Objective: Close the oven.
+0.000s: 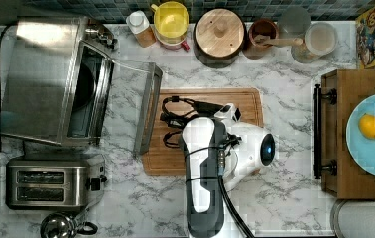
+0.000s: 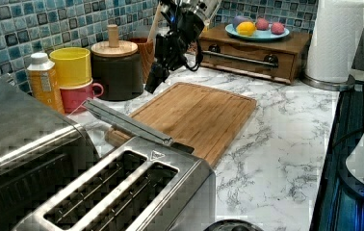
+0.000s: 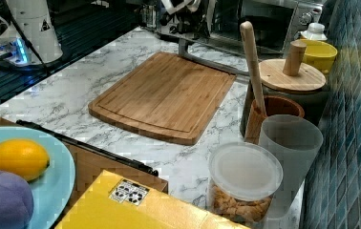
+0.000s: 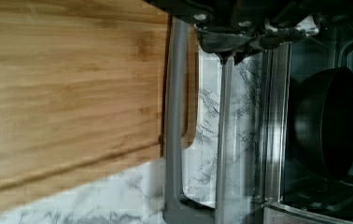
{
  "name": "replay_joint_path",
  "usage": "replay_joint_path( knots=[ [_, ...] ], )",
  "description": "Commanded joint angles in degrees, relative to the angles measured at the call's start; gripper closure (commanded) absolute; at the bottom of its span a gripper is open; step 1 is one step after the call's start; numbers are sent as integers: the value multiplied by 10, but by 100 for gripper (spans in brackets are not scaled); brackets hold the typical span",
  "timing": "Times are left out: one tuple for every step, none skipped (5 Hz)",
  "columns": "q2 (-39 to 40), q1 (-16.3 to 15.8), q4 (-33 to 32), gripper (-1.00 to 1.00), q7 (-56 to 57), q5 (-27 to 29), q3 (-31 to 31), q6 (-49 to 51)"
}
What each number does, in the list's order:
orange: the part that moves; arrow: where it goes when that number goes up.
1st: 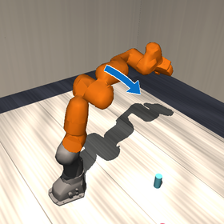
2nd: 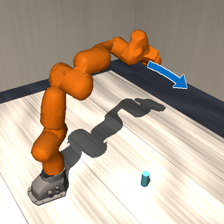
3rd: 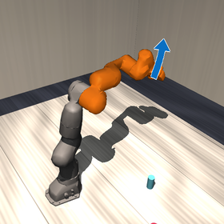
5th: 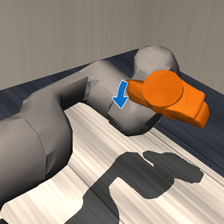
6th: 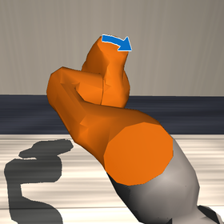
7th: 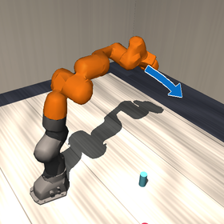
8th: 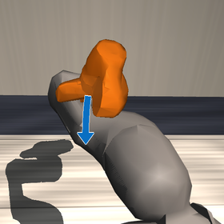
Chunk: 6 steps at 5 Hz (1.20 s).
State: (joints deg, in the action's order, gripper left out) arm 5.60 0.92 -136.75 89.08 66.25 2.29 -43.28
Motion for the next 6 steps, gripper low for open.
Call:
replay_joint_path(
  knots=[
    [50, -3, 61, 100, 47, 63, -24, -37],
    [61, -3, 73, 100, 38, 84, -31, -37],
    [73, -14, 89, 100, 29, 87, -37, -41],
    [82, -17, 97, 100, 46, 117, -44, -33],
    [84, -27, 108, 100, 42, 126, -49, -46],
    [115, -36, 134, 100, 14, 93, -55, -41]
  ],
)
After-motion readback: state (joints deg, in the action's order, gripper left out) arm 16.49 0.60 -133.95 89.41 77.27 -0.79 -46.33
